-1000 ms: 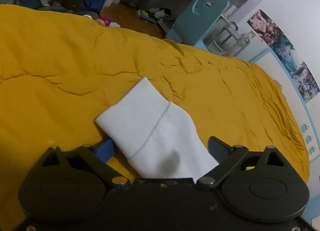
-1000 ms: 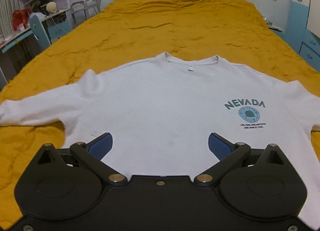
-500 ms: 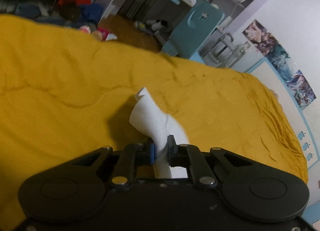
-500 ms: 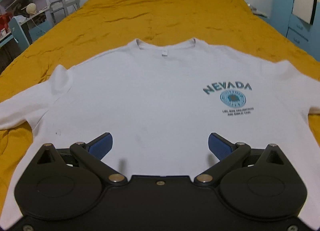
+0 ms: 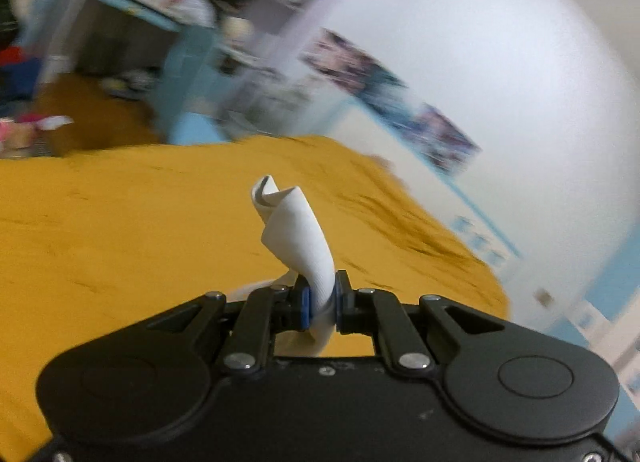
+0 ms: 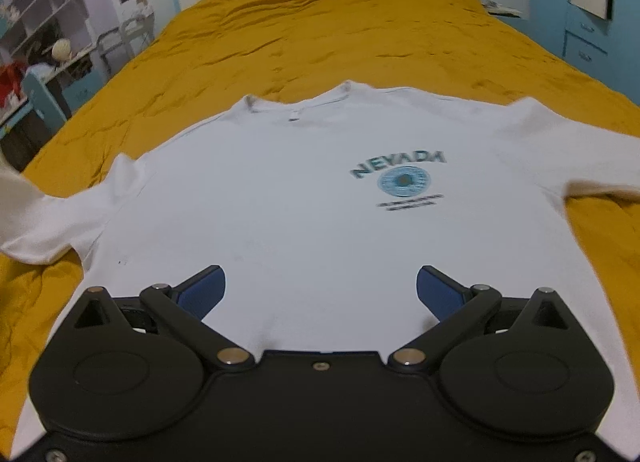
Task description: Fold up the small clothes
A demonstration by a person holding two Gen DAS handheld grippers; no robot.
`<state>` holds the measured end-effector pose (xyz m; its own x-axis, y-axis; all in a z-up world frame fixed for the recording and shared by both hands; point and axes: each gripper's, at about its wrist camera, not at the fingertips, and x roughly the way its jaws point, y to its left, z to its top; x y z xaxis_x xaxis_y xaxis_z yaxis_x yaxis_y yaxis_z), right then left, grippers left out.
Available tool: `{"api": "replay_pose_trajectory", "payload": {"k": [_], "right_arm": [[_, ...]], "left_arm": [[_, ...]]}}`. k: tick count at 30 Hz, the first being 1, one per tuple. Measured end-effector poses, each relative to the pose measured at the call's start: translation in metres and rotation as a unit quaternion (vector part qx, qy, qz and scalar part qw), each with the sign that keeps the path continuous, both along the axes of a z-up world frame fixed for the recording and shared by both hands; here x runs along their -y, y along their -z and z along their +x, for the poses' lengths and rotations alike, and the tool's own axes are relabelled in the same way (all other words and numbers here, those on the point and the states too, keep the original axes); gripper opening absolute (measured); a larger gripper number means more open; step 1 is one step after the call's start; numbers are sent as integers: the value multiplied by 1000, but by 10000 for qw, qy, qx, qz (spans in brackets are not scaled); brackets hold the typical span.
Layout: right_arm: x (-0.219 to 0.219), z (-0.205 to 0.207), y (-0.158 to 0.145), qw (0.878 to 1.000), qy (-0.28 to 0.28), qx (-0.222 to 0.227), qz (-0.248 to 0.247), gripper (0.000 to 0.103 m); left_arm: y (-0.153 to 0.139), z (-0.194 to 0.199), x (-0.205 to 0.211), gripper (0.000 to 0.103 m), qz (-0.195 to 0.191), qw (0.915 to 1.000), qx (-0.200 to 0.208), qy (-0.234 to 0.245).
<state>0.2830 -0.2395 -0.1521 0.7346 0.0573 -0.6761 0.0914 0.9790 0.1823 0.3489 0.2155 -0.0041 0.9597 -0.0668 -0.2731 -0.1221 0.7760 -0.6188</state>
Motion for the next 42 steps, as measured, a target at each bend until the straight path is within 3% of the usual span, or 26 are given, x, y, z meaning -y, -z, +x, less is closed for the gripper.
{"api": "replay_pose_trajectory", "payload": {"k": [5,9,13,19,22,23,26,28,30,34,36,38,42], "right_arm": [[32,-18,-4,9998,142,70,148,103],[58,-27,-2,9994,254,56,248,103],[85,-35,5,9986,406,7,334,103],[116,-40,17,9978,552,-108,348,103],[126,-42,21,9972,629,-145,367,103],[127,-42,21,9971,651,-156,367,103],[131,-44,21,9967,730,-150,319,103],[132,-45,19,9964,769,-117,323,103],[134,-45,14,9964,781,-2,314,103],[137,-25,1,9969,631,437,170,103],[134,-8,-4,9970,517,558,104,102],[133,13,-2,9975,396,584,45,97],[131,54,21,9988,457,50,176,78]], "left_arm": [[-23,24,116,8,79,9929,219,1170],[-10,40,208,8,162,9805,133,1954],[34,49,280,8,118,9674,-212,2519],[130,64,362,8,123,9461,-1049,3060],[172,67,387,11,152,9281,-1368,3459],[179,69,396,17,142,9189,-1493,3649],[176,67,397,51,123,9058,-1431,3986],[155,60,378,57,441,9113,-1035,3962],[132,45,355,73,884,9196,-693,3765],[110,42,295,75,1501,9337,-820,3144],[118,42,258,75,1743,9391,-1089,2754],[137,43,223,75,1737,9414,-1384,2537],[173,40,182,75,1602,9474,-1739,2154]]}}
